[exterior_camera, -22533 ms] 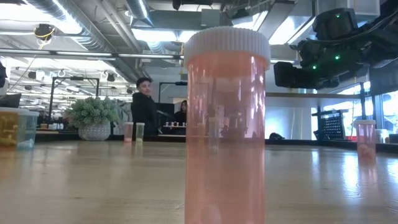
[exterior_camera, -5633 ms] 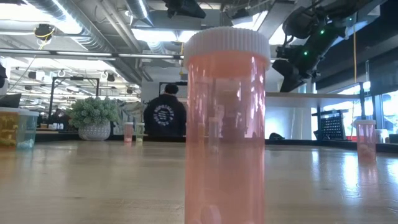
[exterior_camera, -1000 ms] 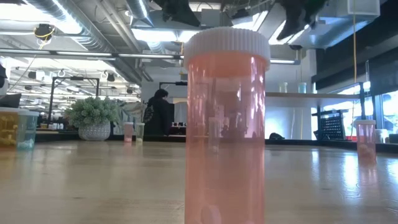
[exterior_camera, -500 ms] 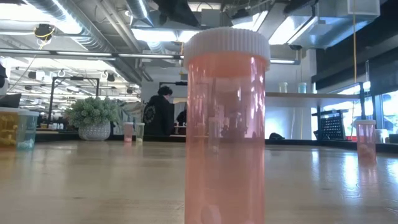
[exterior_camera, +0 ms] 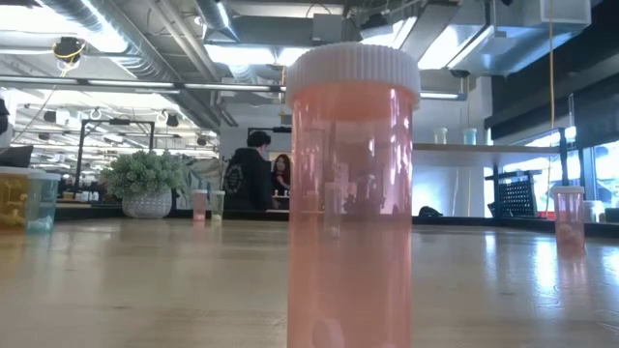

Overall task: Pick and place medicine bottles onto shelf by color
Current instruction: Put the middle pink pill bottle on the shelf

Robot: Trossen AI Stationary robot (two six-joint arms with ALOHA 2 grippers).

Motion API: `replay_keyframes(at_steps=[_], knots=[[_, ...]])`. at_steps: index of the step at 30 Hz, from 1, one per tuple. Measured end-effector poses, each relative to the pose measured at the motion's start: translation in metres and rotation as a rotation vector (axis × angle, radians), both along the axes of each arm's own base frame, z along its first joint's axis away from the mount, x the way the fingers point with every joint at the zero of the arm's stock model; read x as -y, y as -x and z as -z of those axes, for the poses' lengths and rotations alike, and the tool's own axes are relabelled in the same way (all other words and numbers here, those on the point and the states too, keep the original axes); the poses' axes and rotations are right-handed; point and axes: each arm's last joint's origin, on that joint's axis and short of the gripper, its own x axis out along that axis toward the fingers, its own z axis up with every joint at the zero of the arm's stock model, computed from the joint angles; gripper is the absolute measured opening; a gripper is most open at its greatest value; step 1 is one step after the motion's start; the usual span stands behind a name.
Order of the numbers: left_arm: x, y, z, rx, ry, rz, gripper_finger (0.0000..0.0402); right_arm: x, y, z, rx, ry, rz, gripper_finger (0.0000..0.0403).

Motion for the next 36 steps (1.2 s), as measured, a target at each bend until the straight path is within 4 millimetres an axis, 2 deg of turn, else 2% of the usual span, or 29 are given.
replay_keyframes(at_steps=[4, 8, 16, 22, 30, 36], knots=[[0.018, 0.01, 0.004, -0.078, 0.061, 0.053, 0.0, -0.012, -0.004, 0.003, -0.021, -0.118, -0.029, 0.0], [0.036, 0.024, 0.016, -0.246, 0.17, 0.076, 0.0, -0.023, -0.016, 0.008, -0.065, -0.173, -0.037, 0.0], [0.063, 0.05, 0.036, -0.558, 0.402, -0.077, 0.0, -0.037, -0.04, 0.02, -0.148, -0.277, 0.032, 0.0007], [0.079, 0.056, 0.037, -0.576, 0.35, -0.042, 0.0, -0.04, -0.05, 0.026, -0.178, -0.324, 0.091, 0.0027], [0.088, 0.059, 0.036, -0.568, 0.31, -0.012, 0.0, -0.042, -0.052, 0.027, -0.203, -0.458, 0.165, 0.0029], [0.089, 0.059, 0.036, -0.567, 0.308, -0.003, 0.0, -0.043, -0.052, 0.027, -0.221, -0.526, 0.179, 0.0055]])
